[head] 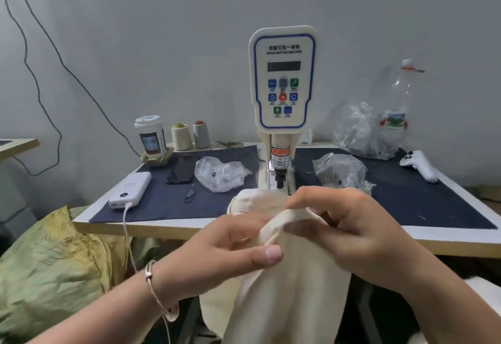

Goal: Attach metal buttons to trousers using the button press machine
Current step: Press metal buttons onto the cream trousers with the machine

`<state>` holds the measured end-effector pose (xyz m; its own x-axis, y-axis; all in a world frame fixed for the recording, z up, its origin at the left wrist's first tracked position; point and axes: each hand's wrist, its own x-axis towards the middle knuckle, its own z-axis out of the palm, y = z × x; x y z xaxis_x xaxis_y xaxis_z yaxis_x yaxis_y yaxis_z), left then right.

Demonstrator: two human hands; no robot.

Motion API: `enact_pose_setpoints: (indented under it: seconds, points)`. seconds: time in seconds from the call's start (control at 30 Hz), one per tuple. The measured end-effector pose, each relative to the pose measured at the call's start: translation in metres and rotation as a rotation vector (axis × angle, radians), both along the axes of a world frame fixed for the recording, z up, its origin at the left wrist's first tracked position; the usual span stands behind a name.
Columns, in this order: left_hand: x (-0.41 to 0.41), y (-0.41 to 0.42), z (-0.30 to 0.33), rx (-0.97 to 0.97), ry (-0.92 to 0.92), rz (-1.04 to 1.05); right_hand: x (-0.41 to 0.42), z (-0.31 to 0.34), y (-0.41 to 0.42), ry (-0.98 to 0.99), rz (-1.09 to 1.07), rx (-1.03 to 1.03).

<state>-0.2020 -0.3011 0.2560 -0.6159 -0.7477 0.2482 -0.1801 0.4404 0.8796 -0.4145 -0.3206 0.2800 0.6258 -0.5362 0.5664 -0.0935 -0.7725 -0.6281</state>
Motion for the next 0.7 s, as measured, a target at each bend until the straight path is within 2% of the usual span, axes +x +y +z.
enact_pose_setpoints:
  seconds: [0.1, 0.17, 0.3, 0.4, 0.5, 0.7]
  points:
    - [0.01, -0.016, -0.012, 0.19, 0.034, 0.114, -0.016, -0.01, -0.019, 0.005, -0.007, 0.293]
    - [0.01, -0.024, -0.019, 0.213, 0.094, 0.136, -0.027, -0.017, -0.034, 0.003, 0.069, 0.524]
    - [0.004, -0.043, -0.041, 0.294, 0.203, 0.178, -0.037, -0.045, -0.063, -0.075, 0.182, 0.808]
    - [0.001, -0.066, -0.061, 0.292, 0.199, 0.438, -0.029, -0.07, -0.084, -0.205, 0.13, 0.988]
    - [-0.007, -0.091, -0.077, 0.301, 0.185, 0.552, -0.017, -0.085, -0.107, -0.233, -0.073, 1.033]
    - [-0.004, -0.14, -0.085, 0.383, 0.236, 0.522, 0.0, -0.098, -0.153, -0.381, -0.263, 1.012]
